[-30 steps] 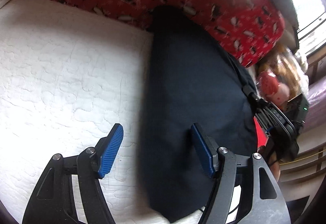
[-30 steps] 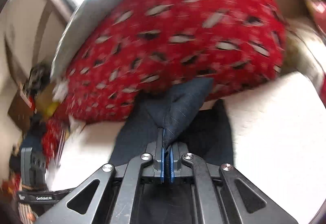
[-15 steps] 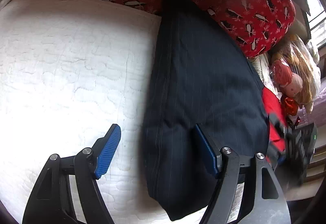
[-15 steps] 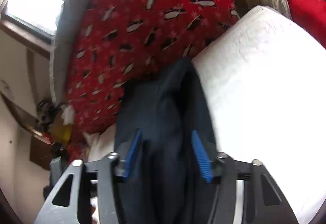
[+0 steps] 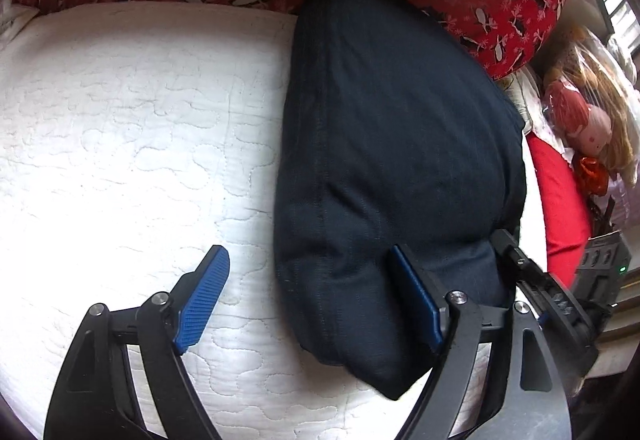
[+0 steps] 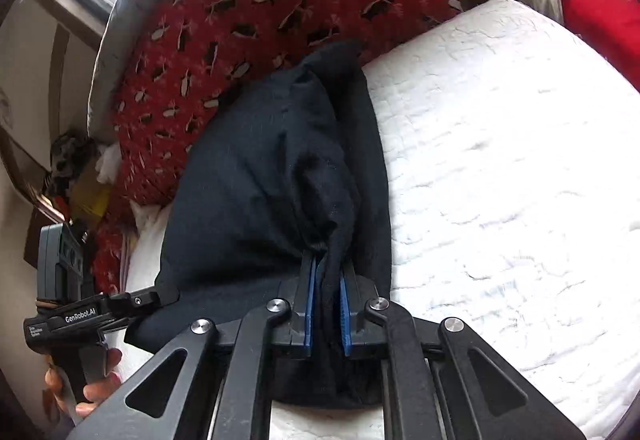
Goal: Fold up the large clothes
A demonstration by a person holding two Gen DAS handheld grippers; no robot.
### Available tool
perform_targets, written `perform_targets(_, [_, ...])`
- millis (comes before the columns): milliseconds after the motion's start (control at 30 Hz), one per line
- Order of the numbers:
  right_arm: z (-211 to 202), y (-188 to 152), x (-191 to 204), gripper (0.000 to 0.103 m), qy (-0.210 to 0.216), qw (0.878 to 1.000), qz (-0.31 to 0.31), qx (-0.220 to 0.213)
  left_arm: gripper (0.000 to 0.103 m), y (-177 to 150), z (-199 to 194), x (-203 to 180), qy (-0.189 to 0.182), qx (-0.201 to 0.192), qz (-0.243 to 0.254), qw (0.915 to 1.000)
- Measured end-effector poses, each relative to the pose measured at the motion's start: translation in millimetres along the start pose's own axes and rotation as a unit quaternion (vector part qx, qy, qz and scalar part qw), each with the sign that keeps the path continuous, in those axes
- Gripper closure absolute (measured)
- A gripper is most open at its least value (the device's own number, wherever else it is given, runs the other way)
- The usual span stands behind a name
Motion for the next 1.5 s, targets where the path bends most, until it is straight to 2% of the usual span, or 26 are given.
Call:
perform_targets(67, [-5.1, 4.1, 2.1, 0.086, 0.007, 1.000, 0.018, -0.003, 0.020, 0.7, 0.6, -2.0, 0.001, 0.000, 0.002, 1.0000])
perform_targets(100, [-9.7, 7.7, 3.6, 0.077, 0.004, 1.000, 0.027, -0.007, 0.020, 0.7, 0.7, -2.8, 0.000, 0.000, 0.002, 1.0000])
perform_targets(133, [-14.6, 11.4, 4.3, 0.073, -0.004, 0.999, 0.030, -0.013, 0.020, 0.5, 1.3, -3.3, 0.000, 0.000, 0.003, 1.0000])
perform_targets(200, [-33.8, 22.1, 13.2, 0.070, -0.021, 0.998, 0.019, -0.051, 0.020, 0.1, 3.0, -4.2, -0.001, 0.000, 0.004, 1.0000])
perform_targets(267, [-49.4, 40.5, 36.6, 0.062, -0.012, 0.994, -0.018, -0.112, 0.020, -1.6, 4.6, -4.5, -0.005, 0.004, 0.000, 1.0000])
perform_targets(300, [-53.6, 47.6, 48.4, 0.057, -0.008, 0.991, -0.037, -0.127, 0.020, -1.7, 6.1, -5.8, -0.006, 0.006, -0.001, 1.0000])
perform_targets(367, [-53.5, 57.6, 75.8, 0.057, -0.010, 0.984, -0.097, -0.152, 0.020, -1.2, 7.4, -7.4, -0.006, 0.006, -0.001, 1.0000])
perform_targets(467, [-30.4, 54.9, 84.7, 0.063, -0.024, 0.982, -0.134, -0.131, 0.020, -2.6, 7.9, -6.6, -0.008, 0.006, -0.002, 0.9999])
perform_targets(533, [-4.1, 44.6, 68.8, 0.088, -0.047, 0.985, -0.137, -0.097, 0.018, -3.8, 8.4, -5.4, -0.009, 0.006, -0.001, 0.9999])
perform_targets(600, [31.9, 27.5, 44.9, 0.091, -0.094, 0.984, -0.146, -0.039, 0.017, -4.6, 9.5, -5.2, -0.023, 0.014, -0.004, 0.9996])
perform_targets(633, [39.9, 21.6, 35.0, 0.091, -0.096, 0.984, -0.147, -0.035, 0.017, -4.1, 7.8, -5.0, -0.036, 0.019, -0.008, 0.9991])
perform_targets(667, [33.0, 20.6, 27.2, 0.091, -0.091, 0.985, -0.142, -0.047, 0.017, -1.7, 4.4, -4.0, -0.051, 0.018, -0.014, 0.9984])
perform_targets(767, [20.9, 36.7, 25.6, 0.091, -0.070, 0.992, -0.097, -0.046, 0.017, 27.3, -12.6, 3.3, -0.101, -0.023, -0.041, 0.9938])
perform_targets(833, [13.3, 58.3, 34.5, 0.079, -0.057, 0.993, -0.077, -0.073, 0.017, 50.7, -15.3, 7.0, -0.107, -0.041, -0.054, 0.9920])
perform_targets(867, [12.1, 73.4, 37.4, 0.078, -0.064, 0.991, -0.072, -0.089, 0.017, 62.5, -13.4, 8.3, -0.101, -0.045, -0.059, 0.9921])
perform_targets(1000, [36.0, 104.3, 47.9, 0.069, -0.061, 0.992, -0.073, -0.083, 0.017, 88.3, 16.2, -1.0, -0.073, -0.027, -0.046, 0.9959])
perform_targets(1067, [56.1, 104.5, 47.0, 0.067, -0.072, 0.991, -0.086, -0.066, 0.017, 82.8, 39.6, -7.2, -0.057, -0.002, -0.032, 0.9979])
perform_targets(1100, [68.8, 98.7, 42.2, 0.064, -0.090, 0.990, -0.097, -0.047, 0.017, 75.7, 54.3, -10.2, -0.050, 0.017, -0.027, 0.9982])
perform_targets(1133, [87.4, 88.2, 31.7, 0.060, -0.123, 0.986, -0.111, -0.009, 0.016, 67.9, 67.3, -12.3, -0.053, 0.033, -0.032, 0.9975])
perform_targets(1167, [100.2, 77.7, 21.9, 0.060, -0.145, 0.983, -0.114, 0.021, 0.014, 62.6, 72.8, -13.1, -0.060, 0.040, -0.040, 0.9966])
perform_targets(1200, [107.9, 72.1, 15.7, 0.060, -0.151, 0.982, -0.114, 0.029, 0.013, 62.5, 73.5, -13.4, -0.062, 0.036, -0.044, 0.9965])
perform_targets(1233, [106.5, 73.8, 16.2, 0.060, -0.148, 0.982, -0.117, 0.013, 0.013, 63.6, 71.6, -14.4, -0.063, 0.035, -0.042, 0.9965])
perform_targets(1367, [93.3, 75.8, 19.2, 0.058, -0.144, 0.984, -0.106, 0.004, 0.014, 63.0, 57.1, -9.3, -0.082, 0.047, -0.045, 0.9945])
perform_targets(1467, [61.9, 81.2, 20.5, 0.050, -0.111, 0.991, -0.067, -0.026, 0.014, 70.2, 35.4, 10.4, -0.099, 0.018, -0.057, 0.9933])
perform_targets(1500, [52.9, 81.4, 18.8, 0.039, -0.097, 0.993, -0.052, -0.031, 0.014, 72.9, 31.0, 18.3, -0.106, 0.010, -0.069, 0.9919])
Point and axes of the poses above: each gripper's, at about its wrist camera, not at the fingertips, and z roughly the way its jaws point, x to its left, y to its top, the point moved 7 cm from there along z, roughly the way its jaws point, and after that the axes turned 10 degrees about -x, right-handed, at the moved point
